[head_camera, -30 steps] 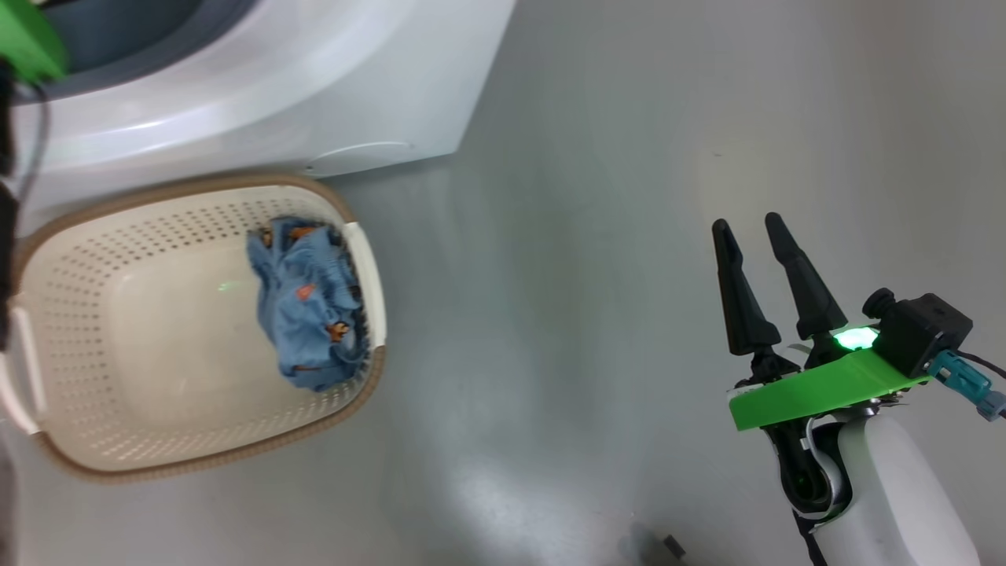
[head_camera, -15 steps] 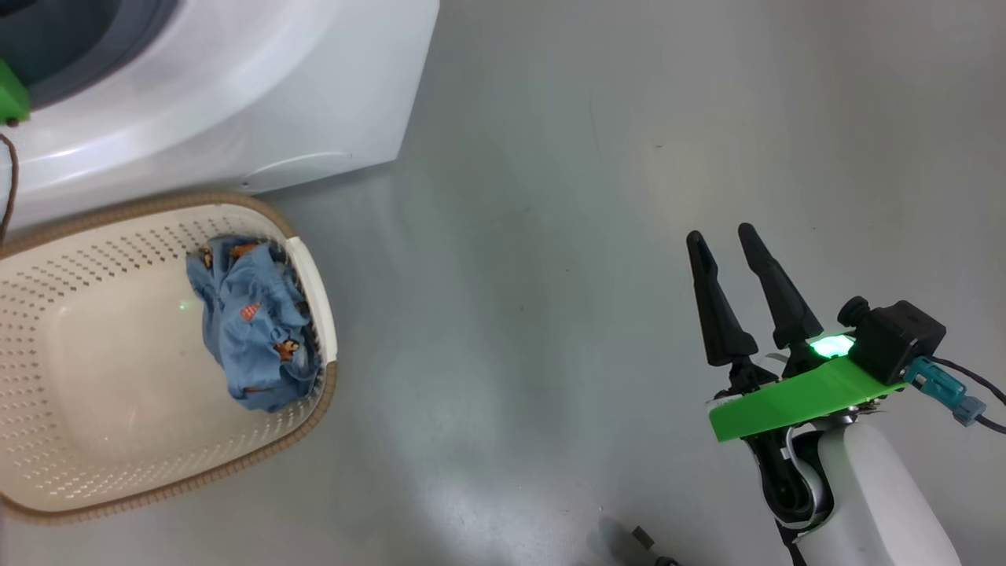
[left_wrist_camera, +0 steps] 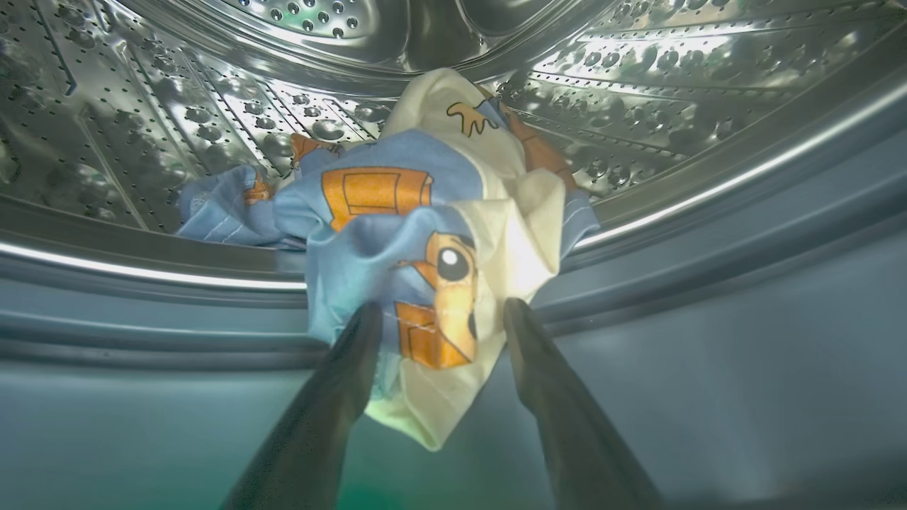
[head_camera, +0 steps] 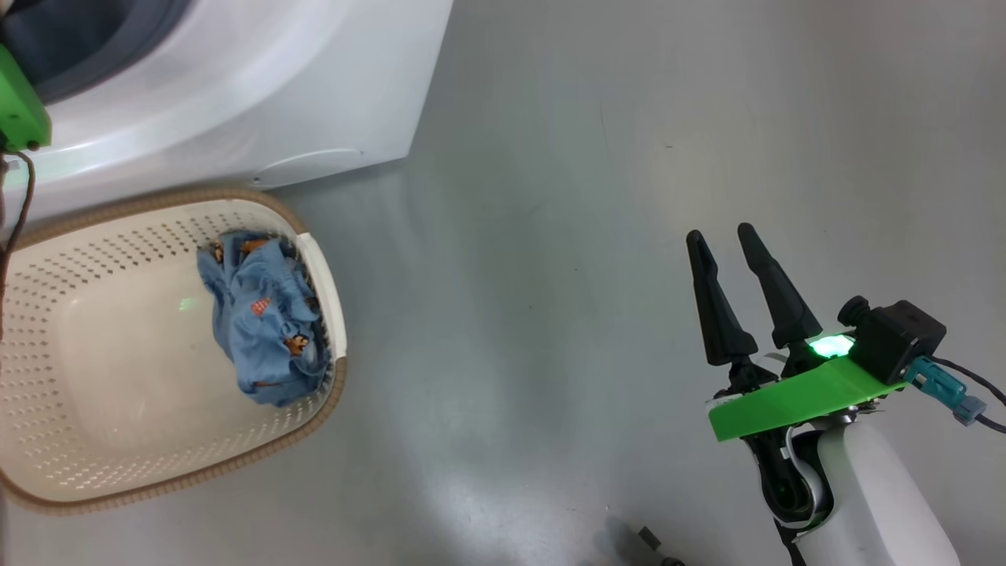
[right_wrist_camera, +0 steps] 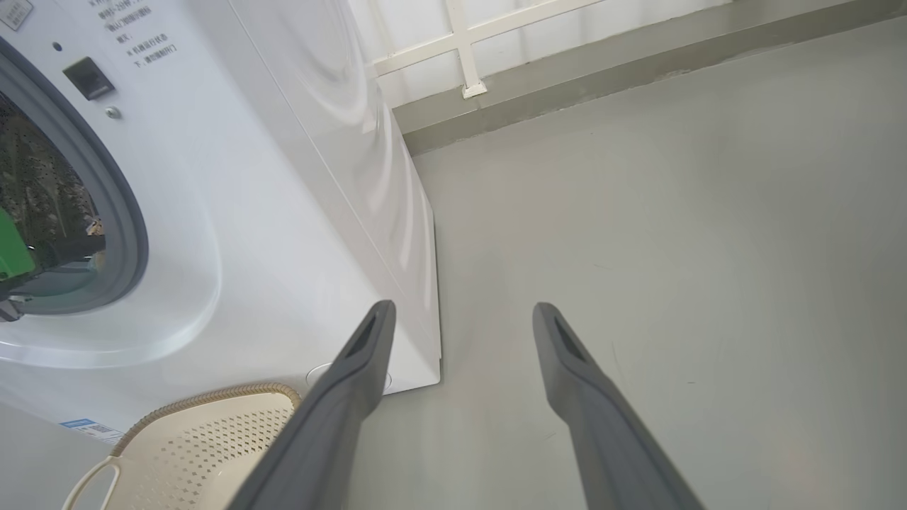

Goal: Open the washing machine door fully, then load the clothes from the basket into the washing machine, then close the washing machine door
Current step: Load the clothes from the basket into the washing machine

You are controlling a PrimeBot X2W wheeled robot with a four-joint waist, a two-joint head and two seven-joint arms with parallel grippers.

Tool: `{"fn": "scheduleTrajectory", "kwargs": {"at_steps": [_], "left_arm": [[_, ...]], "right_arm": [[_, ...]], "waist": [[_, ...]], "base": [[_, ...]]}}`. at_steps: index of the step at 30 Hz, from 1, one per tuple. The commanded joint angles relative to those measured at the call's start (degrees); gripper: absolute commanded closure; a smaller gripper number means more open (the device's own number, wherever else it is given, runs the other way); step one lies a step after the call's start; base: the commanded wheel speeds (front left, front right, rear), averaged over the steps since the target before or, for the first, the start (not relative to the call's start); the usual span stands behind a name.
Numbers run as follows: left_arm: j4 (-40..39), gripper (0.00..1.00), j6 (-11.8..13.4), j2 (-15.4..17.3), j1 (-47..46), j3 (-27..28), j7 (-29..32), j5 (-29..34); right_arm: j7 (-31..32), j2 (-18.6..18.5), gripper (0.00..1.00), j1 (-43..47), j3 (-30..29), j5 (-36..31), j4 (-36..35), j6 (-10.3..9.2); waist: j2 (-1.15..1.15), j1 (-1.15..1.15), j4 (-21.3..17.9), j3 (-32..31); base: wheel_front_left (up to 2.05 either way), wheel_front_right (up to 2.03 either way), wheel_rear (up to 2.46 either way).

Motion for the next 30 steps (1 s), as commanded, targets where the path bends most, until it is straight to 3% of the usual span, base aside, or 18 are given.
{"fn": "scheduleTrajectory", "kwargs": {"at_steps": [1,17,23,30], "left_arm": [[-0.8,0.0,-0.2,2.1,-0.6,0.4,-0.3,-0.2],[-3.3,0.0,-4.9,-1.8,6.0,4.5,-10.7,-6.8],[-16.9,0.0,-5.3,-1.8,16.0,7.6,-11.0,-5.9],[-31.2,0.0,-5.1,-4.4,29.6,12.1,-11.0,-0.5]], "right_arm": [[-0.3,-0.1,0.0,0.9,0.9,0.1,-1.3,0.09],[-0.3,-1.8,0.0,1.2,-1.2,-0.7,-1.3,0.09],[-0.3,-3.1,0.0,1.9,-2.1,-1.0,-1.0,0.09],[-0.3,-4.9,0.0,4.0,-3.0,-1.2,-0.3,0.09]], "waist": [[0.0,0.0,0.2,0.0],[0.0,0.0,4.6,-3.8],[0.0,0.0,6.8,-6.8],[0.0,0.0,9.8,-10.8]], "base": [[0.0,0.0,0.0],[0.0,0.0,0.0],[0.0,0.0,0.0],[0.0,0.0,0.0]]}}
